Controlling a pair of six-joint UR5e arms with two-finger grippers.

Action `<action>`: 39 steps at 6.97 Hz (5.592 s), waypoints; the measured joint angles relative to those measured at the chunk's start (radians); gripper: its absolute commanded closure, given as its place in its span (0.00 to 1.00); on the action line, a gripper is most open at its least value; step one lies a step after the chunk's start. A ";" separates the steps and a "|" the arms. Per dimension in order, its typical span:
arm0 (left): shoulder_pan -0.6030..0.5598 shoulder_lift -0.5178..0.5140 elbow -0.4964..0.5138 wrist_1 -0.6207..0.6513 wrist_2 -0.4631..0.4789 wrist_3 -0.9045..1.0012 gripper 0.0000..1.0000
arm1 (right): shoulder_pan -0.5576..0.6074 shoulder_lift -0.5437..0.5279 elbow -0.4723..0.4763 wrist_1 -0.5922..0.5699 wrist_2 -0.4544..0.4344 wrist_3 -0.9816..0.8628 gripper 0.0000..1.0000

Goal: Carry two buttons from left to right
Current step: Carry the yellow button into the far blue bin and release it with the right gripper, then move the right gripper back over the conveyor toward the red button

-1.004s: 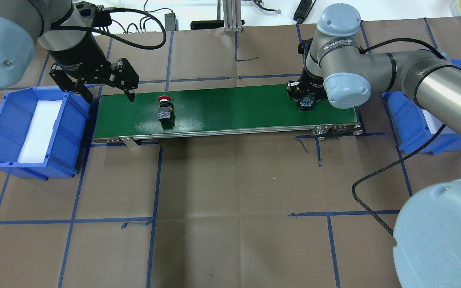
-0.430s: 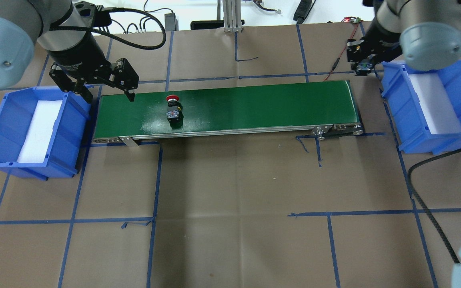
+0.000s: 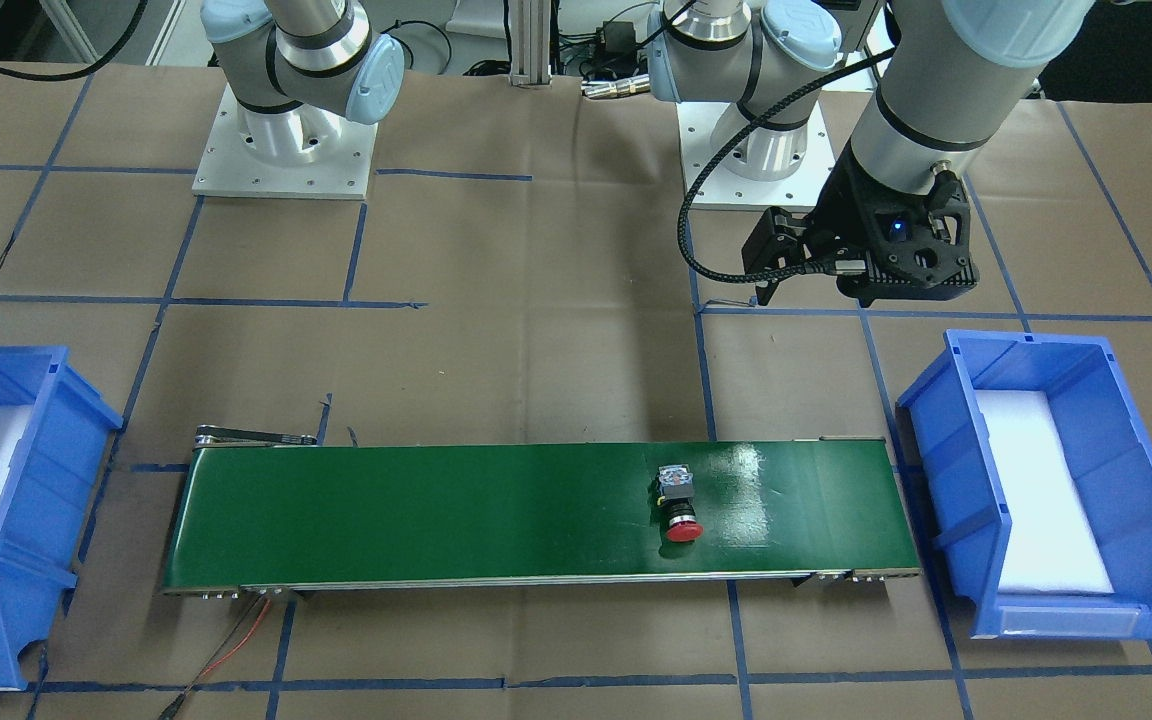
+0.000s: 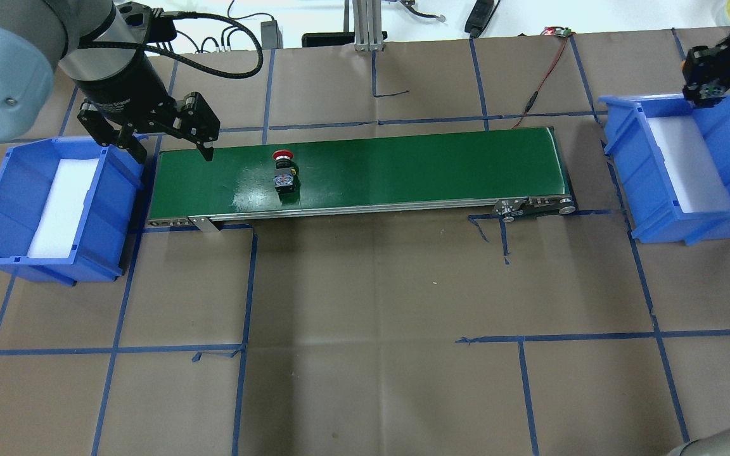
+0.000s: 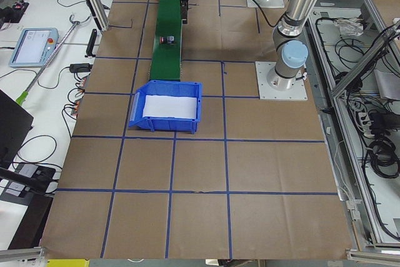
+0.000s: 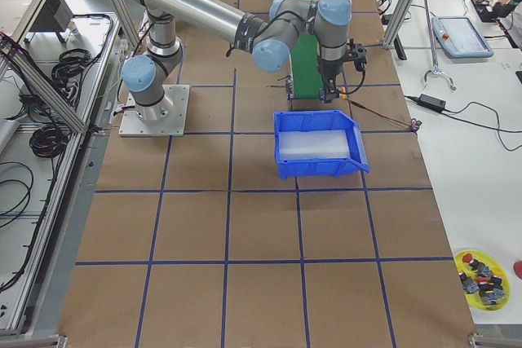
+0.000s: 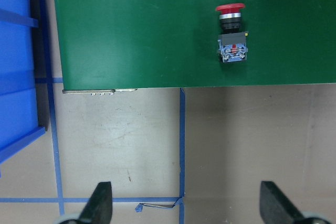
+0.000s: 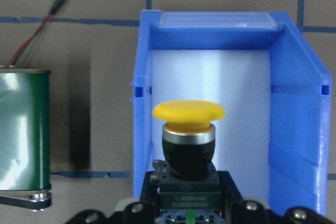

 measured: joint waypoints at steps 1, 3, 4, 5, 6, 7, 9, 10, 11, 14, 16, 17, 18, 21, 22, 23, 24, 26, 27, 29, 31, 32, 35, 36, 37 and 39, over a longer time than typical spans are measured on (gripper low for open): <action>0.000 0.000 0.000 0.000 0.000 0.000 0.00 | -0.041 0.034 0.013 -0.001 -0.001 -0.049 0.98; 0.000 0.000 -0.001 -0.001 0.001 0.003 0.00 | -0.069 0.069 0.076 -0.049 -0.002 -0.090 0.98; 0.000 0.000 -0.001 -0.001 0.001 0.004 0.00 | -0.073 0.074 0.141 -0.136 -0.001 -0.098 0.98; 0.000 0.000 -0.002 -0.001 0.001 0.004 0.00 | -0.073 0.075 0.198 -0.208 -0.001 -0.104 0.98; 0.000 0.000 -0.002 -0.002 0.001 0.005 0.00 | -0.077 0.078 0.234 -0.240 -0.003 -0.107 0.98; 0.000 0.000 -0.002 -0.002 0.001 0.006 0.00 | -0.089 0.084 0.261 -0.252 -0.006 -0.109 0.98; 0.000 0.000 -0.003 -0.002 0.000 0.007 0.00 | -0.124 0.096 0.294 -0.256 -0.012 -0.116 0.91; 0.000 0.000 -0.003 -0.002 -0.001 0.008 0.00 | -0.131 0.098 0.300 -0.256 -0.015 -0.117 0.70; 0.000 0.000 -0.003 -0.002 -0.001 0.008 0.00 | -0.133 0.098 0.303 -0.255 -0.015 -0.118 0.06; 0.000 0.000 -0.003 -0.001 -0.001 0.008 0.00 | -0.134 0.095 0.304 -0.267 0.001 -0.113 0.01; 0.000 0.000 -0.003 0.000 -0.001 0.008 0.00 | -0.130 0.084 0.295 -0.269 0.001 -0.111 0.01; 0.000 0.000 -0.003 0.000 -0.001 0.008 0.00 | -0.127 0.063 0.282 -0.267 0.000 -0.106 0.01; 0.000 0.000 -0.003 0.000 -0.001 0.008 0.00 | -0.123 0.030 0.263 -0.259 0.000 -0.100 0.01; 0.000 0.000 -0.002 0.000 -0.001 0.009 0.00 | -0.038 -0.062 0.154 -0.134 -0.014 -0.015 0.01; 0.000 0.000 -0.002 0.000 -0.001 0.010 0.00 | 0.021 -0.071 0.112 -0.069 -0.015 0.062 0.01; 0.000 0.000 -0.002 0.000 -0.001 0.011 0.00 | 0.103 -0.074 0.078 -0.032 -0.017 0.148 0.01; 0.000 0.000 -0.002 0.000 -0.001 0.011 0.00 | 0.196 -0.074 0.059 -0.019 -0.018 0.245 0.01; 0.000 0.000 -0.002 0.000 -0.002 0.011 0.00 | 0.381 -0.075 0.049 -0.021 -0.019 0.455 0.01; 0.000 0.000 -0.002 0.000 -0.002 0.011 0.00 | 0.454 -0.075 0.049 -0.026 -0.016 0.544 0.01; 0.000 0.000 -0.002 0.000 -0.001 0.011 0.00 | 0.521 -0.071 0.049 -0.029 -0.013 0.627 0.01; 0.000 0.000 -0.002 0.000 -0.001 0.012 0.00 | 0.534 -0.055 0.058 -0.029 -0.010 0.640 0.01; 0.000 0.000 -0.002 0.000 -0.001 0.012 0.00 | 0.534 -0.039 0.061 -0.030 -0.008 0.641 0.01; 0.000 0.000 -0.002 0.000 -0.001 0.012 0.00 | 0.535 0.024 0.063 -0.091 0.000 0.642 0.01; 0.000 0.000 -0.002 0.000 -0.001 0.012 0.00 | 0.535 0.049 0.063 -0.117 0.002 0.644 0.01; 0.000 0.000 -0.002 0.000 -0.001 0.012 0.00 | 0.535 0.071 0.063 -0.139 0.003 0.647 0.01; 0.000 0.000 -0.002 0.000 -0.002 0.012 0.00 | 0.535 0.108 0.063 -0.176 0.034 0.650 0.01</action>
